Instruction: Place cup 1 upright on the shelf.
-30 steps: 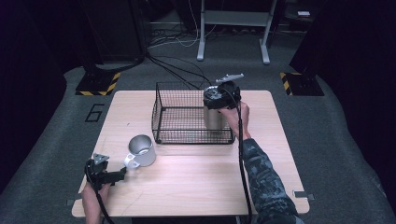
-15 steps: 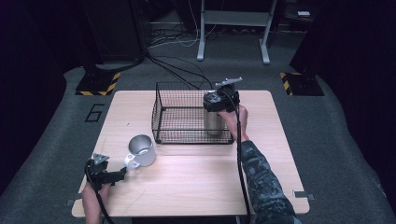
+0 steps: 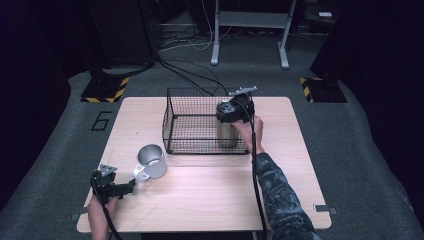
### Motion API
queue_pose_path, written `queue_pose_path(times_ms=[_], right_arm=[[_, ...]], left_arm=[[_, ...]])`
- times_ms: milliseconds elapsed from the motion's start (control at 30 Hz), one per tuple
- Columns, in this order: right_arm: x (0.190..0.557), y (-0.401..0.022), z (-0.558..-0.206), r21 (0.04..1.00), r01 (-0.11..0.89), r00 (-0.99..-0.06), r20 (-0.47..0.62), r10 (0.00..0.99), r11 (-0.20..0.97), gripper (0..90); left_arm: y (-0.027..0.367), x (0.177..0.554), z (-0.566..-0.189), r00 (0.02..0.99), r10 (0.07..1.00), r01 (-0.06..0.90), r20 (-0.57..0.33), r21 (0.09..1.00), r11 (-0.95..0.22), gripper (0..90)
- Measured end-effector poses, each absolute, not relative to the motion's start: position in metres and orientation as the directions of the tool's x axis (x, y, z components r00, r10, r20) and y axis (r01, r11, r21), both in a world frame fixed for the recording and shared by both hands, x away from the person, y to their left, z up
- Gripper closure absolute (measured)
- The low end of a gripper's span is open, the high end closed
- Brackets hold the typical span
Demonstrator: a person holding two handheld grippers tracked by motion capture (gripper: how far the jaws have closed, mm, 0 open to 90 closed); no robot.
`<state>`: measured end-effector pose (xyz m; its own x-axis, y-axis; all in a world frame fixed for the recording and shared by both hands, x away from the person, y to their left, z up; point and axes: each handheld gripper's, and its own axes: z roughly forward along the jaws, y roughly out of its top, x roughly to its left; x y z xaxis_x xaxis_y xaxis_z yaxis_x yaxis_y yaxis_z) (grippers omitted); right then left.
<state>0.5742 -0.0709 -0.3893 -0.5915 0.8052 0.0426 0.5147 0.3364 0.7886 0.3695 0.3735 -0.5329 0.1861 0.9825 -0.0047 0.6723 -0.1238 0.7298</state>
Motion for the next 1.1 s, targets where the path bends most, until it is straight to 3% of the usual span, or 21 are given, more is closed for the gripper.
queue_pose_path(times_ms=[1100], right_arm=[[0.557,-0.088,-0.371,0.786,0.508,-0.620,0.050,0.783,0.352,0.0]], left_arm=[[0.373,0.369,-0.533,0.186,0.983,0.673,-0.005,0.730,-0.124,0.1]])
